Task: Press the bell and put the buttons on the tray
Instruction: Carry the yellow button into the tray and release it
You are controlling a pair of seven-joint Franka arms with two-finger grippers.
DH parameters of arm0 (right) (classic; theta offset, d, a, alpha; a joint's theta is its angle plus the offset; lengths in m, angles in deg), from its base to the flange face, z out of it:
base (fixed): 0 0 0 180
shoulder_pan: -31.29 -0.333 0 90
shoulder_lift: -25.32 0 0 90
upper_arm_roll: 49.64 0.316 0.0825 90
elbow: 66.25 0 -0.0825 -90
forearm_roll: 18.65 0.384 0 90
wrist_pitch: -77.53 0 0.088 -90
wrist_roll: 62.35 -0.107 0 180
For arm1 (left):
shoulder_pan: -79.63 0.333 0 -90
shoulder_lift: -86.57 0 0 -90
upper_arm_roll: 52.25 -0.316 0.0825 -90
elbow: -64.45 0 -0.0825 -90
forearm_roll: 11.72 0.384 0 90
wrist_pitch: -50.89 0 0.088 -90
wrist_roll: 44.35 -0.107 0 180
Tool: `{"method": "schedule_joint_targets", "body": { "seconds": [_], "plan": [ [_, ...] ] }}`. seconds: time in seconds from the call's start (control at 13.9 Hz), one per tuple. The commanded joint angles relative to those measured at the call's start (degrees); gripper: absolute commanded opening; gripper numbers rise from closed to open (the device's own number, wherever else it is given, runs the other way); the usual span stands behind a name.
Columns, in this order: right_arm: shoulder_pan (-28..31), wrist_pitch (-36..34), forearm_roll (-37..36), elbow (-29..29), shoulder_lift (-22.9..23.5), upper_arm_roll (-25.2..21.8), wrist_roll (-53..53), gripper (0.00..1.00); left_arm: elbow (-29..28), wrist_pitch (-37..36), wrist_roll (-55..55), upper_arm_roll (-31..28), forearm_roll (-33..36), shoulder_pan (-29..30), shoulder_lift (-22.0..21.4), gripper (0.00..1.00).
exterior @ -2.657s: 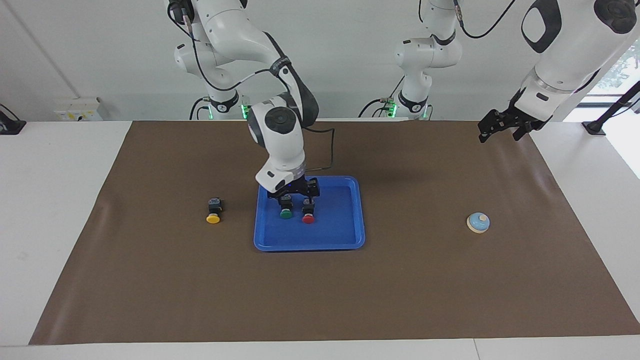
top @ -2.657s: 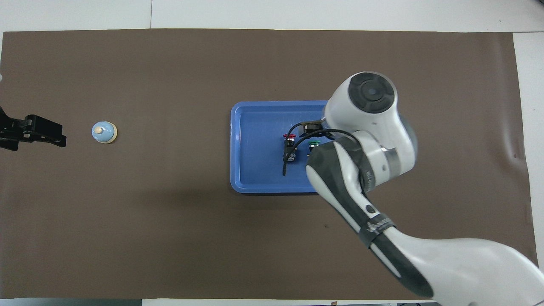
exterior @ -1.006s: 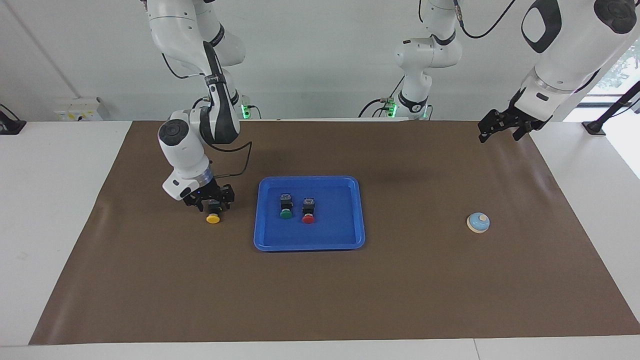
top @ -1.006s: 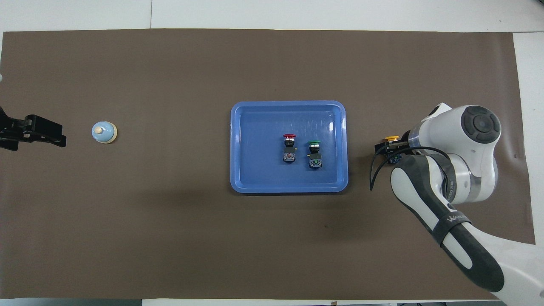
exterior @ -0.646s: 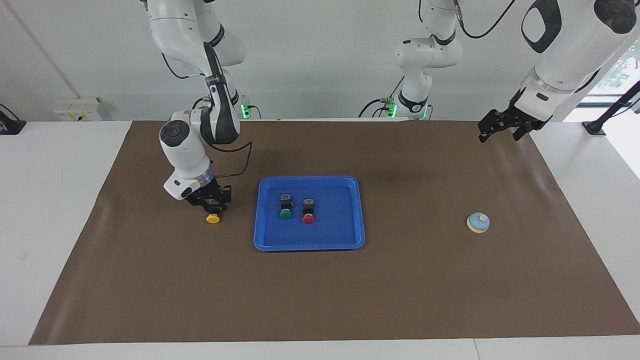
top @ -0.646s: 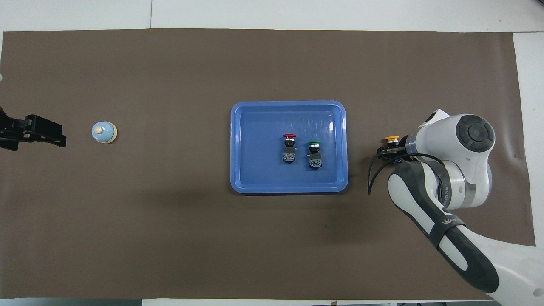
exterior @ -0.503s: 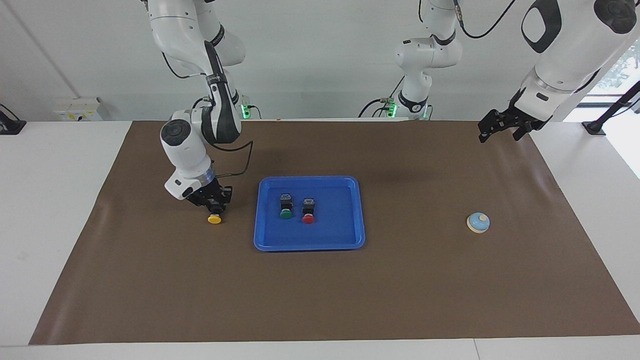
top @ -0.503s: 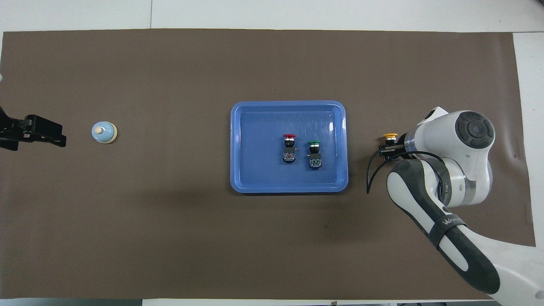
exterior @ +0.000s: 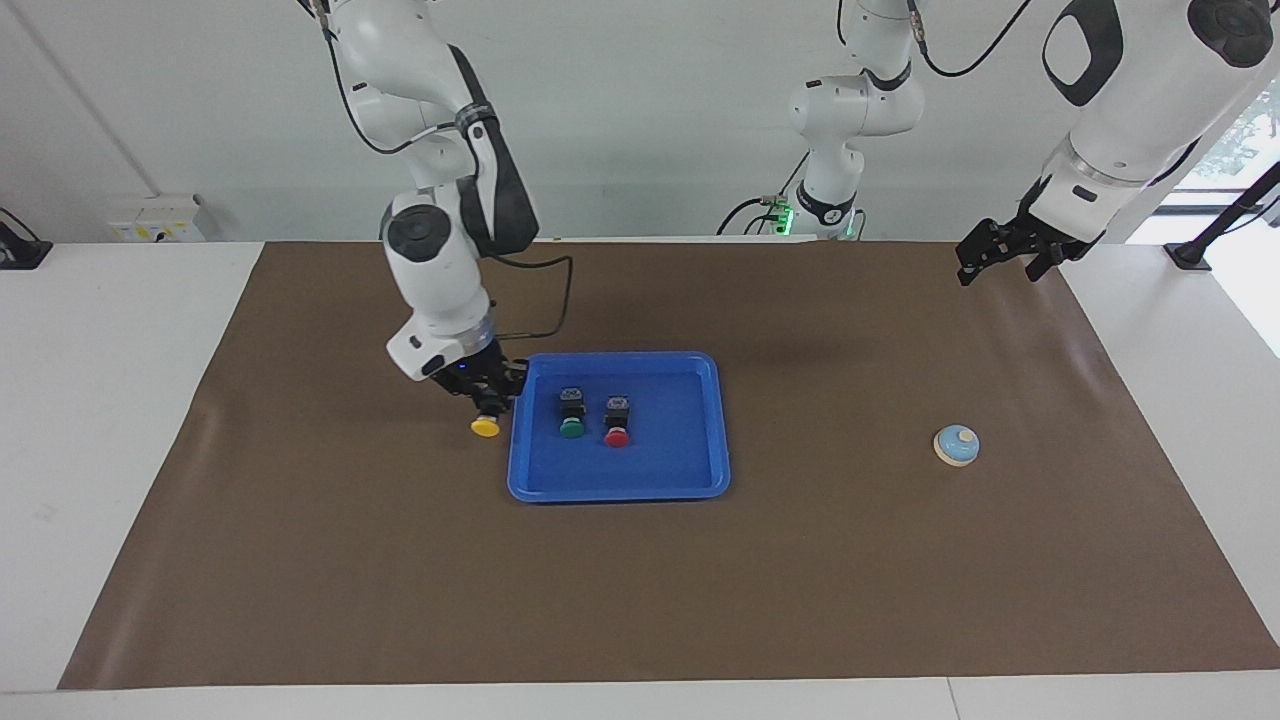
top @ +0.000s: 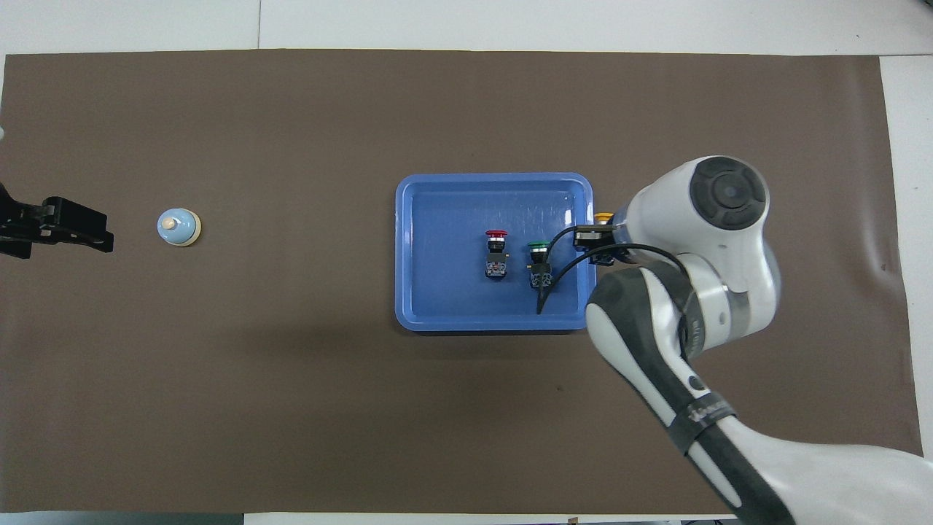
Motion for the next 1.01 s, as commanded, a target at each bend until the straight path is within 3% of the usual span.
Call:
{"method": "schedule_joint_targets", "body": {
  "seconds": [0.0, 0.22, 0.5, 0.93],
  "plan": [
    [-4.5, -1.7, 0.4, 10.1, 7.1, -0.2, -7.5, 0.00, -0.3, -0.7, 0.1, -0.3, 0.0, -0.1, -0.6, 1.00],
    [-6.7, -7.4, 0.1, 19.1, 11.7, -0.3, -8.8, 0.00, -0.3, -0.7, 0.1, -0.3, 0.0, -0.1, -0.6, 1.00],
    [-8.9, -7.0, -1.4, 22.9, 16.1, -0.4, -8.7, 0.00, -0.3, -0.7, 0.1, -0.3, 0.0, -0.1, -0.6, 1.00],
    [-9.2, -3.7, -2.8, 23.2, 17.3, -0.3, -8.4, 0.00, -0.3, -0.7, 0.1, -0.3, 0.0, -0.1, -0.6, 1.00]
  ]
}}
